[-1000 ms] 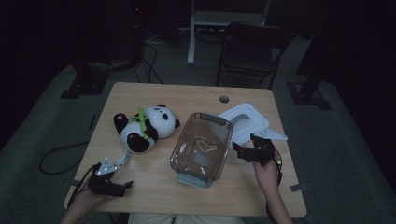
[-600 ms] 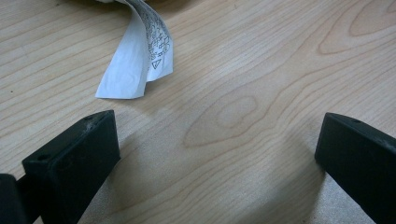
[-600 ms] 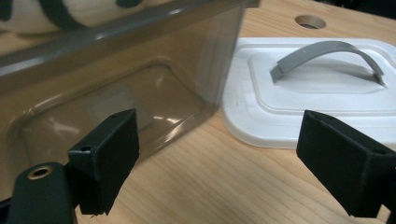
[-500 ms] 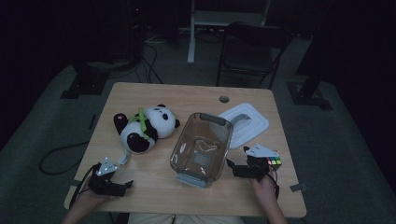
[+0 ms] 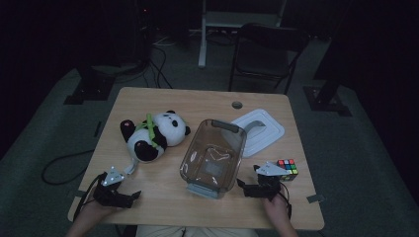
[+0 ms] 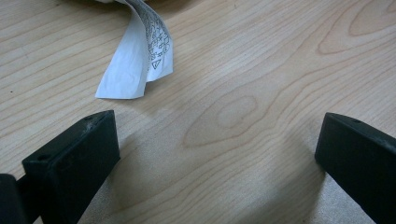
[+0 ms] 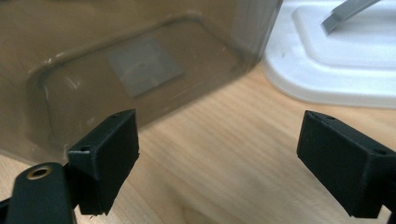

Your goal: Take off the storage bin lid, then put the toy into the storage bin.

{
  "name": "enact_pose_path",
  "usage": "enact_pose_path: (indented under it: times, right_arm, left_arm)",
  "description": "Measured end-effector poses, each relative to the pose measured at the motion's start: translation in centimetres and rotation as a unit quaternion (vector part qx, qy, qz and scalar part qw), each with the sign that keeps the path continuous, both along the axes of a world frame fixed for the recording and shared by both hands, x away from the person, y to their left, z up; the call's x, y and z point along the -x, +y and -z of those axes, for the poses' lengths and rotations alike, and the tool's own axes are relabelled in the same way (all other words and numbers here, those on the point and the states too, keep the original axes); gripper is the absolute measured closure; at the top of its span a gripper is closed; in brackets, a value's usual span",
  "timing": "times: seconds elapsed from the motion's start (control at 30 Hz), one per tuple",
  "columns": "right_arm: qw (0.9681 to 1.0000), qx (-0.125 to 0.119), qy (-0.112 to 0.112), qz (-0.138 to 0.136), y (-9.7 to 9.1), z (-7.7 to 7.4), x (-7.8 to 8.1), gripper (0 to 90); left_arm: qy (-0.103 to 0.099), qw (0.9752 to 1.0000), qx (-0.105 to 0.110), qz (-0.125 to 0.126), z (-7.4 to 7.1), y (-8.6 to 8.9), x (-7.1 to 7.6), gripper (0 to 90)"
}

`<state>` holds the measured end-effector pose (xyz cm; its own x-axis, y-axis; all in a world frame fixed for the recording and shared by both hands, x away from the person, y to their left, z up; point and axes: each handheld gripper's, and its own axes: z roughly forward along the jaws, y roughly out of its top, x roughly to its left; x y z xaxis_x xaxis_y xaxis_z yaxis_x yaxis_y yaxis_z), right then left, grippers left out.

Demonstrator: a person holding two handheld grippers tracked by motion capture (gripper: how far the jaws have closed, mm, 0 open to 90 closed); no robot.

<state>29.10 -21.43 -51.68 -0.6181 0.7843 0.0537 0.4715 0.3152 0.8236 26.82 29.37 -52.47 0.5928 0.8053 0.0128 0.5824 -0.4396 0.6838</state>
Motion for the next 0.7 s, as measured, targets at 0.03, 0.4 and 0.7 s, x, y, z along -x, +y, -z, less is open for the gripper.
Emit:
enact_pose_path:
  times: [0.03, 0.4, 0.7]
  right_arm:
    - [1.0000, 0.006, 0.004, 0.000, 0.1, 0.2, 0.0, 12.7]
    - [0.9985, 0.040, 0.037, -0.005, 0.7, 0.9, -0.3, 12.6]
    - [0.9972, 0.053, 0.053, -0.004, 0.9, 1.1, -0.5, 12.5]
  left_arm:
    - [0.000, 1.0000, 0.000, 0.000, 0.0, 0.0, 0.0, 0.4]
    - [0.000, 1.0000, -0.001, 0.005, 0.0, 0.1, 0.0, 0.4]
    - [0.004, 0.9998, 0.021, -0.001, -1.1, 1.0, 0.2, 1.3]
